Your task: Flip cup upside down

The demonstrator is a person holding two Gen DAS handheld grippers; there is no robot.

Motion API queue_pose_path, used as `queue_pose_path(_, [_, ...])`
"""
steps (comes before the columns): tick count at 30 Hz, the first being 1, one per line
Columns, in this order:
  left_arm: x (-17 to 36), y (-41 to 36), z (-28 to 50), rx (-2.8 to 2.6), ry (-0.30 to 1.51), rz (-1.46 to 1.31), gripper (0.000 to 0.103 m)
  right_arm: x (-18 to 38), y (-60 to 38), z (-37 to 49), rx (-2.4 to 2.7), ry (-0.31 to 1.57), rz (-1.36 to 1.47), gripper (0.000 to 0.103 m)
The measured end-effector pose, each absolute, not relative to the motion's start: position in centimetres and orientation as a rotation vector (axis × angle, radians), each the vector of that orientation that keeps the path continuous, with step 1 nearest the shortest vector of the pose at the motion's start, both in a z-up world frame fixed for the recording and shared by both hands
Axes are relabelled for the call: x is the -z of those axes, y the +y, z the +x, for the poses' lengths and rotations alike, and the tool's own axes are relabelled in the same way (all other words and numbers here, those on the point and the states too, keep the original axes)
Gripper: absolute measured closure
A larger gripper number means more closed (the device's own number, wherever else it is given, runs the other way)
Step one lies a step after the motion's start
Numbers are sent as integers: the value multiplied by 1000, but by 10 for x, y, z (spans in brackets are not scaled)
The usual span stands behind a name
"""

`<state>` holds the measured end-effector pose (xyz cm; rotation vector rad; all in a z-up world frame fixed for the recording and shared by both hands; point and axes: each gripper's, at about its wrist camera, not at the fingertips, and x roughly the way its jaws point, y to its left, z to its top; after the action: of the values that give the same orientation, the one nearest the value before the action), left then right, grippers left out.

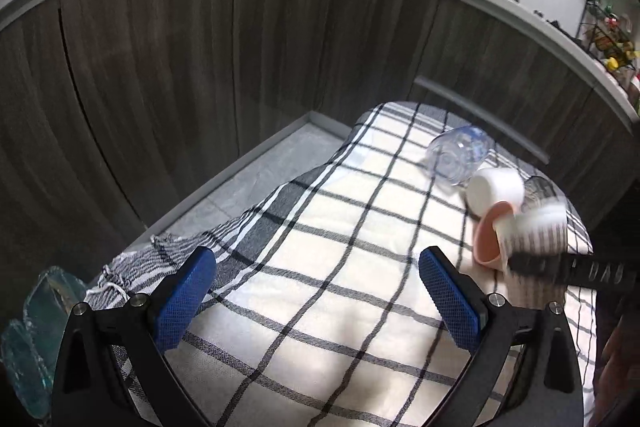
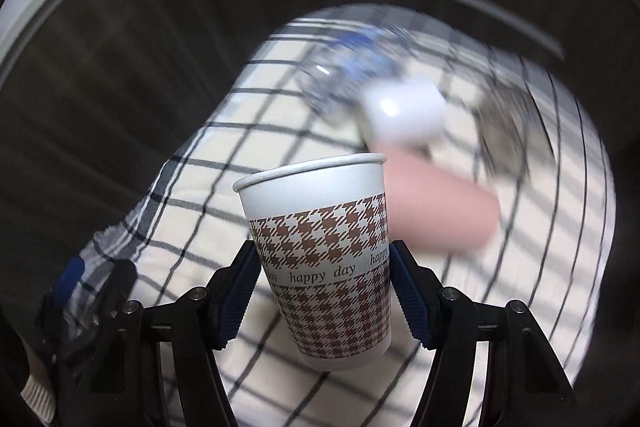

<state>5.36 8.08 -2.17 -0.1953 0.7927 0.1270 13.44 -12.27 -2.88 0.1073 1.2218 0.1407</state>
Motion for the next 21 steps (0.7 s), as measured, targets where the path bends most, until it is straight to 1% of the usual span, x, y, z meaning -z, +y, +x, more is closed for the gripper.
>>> queue_pose_path(5, [13, 75, 46, -88, 742, -140, 0, 62, -146, 96, -45, 1272, 361, 38])
queue_pose_path(11, [10, 81, 43, -99, 727, -134, 0, 76, -148, 73, 5, 1240, 504, 38])
queue_pose_path(16, [14, 84, 41, -110, 735, -135, 0, 99, -161, 68, 51, 1262, 689, 37])
queue_pose_path(21, [14, 81, 41, -112, 726, -118, 0, 100, -156, 68, 60, 1253, 689, 37])
